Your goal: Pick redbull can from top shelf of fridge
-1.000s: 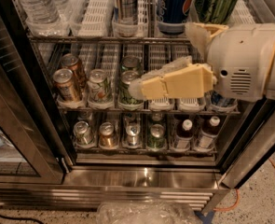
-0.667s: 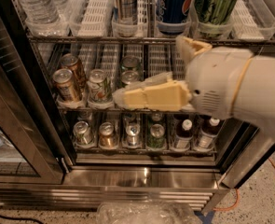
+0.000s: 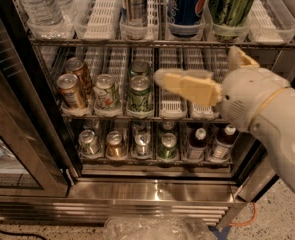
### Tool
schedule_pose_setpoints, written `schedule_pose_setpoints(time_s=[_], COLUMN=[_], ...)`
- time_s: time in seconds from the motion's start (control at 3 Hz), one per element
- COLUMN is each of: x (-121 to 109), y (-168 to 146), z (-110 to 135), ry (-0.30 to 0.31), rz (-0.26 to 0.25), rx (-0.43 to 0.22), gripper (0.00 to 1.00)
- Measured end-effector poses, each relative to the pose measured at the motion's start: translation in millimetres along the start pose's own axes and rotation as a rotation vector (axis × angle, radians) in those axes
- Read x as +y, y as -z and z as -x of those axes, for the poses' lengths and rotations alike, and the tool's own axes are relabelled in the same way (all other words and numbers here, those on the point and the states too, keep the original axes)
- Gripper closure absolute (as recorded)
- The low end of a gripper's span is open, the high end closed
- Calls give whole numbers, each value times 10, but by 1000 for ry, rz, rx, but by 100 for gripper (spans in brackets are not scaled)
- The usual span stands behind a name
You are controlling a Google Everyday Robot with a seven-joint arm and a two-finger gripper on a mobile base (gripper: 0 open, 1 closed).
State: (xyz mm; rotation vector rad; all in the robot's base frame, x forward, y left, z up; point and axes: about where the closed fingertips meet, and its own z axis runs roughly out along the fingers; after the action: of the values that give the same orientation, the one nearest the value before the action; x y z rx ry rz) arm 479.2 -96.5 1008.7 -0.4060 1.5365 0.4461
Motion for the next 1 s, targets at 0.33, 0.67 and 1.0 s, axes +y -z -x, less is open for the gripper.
schedule_pose_setpoints(time_s=[0.33,0.67,1.0], x=[-360,-360,-331], y=[139,139,129], z=[-114,-114,-61], ry=[-82,-82,-32], rz=[-98,-98,-101], rx=[-36,-36,-44], gripper=[0,0,0])
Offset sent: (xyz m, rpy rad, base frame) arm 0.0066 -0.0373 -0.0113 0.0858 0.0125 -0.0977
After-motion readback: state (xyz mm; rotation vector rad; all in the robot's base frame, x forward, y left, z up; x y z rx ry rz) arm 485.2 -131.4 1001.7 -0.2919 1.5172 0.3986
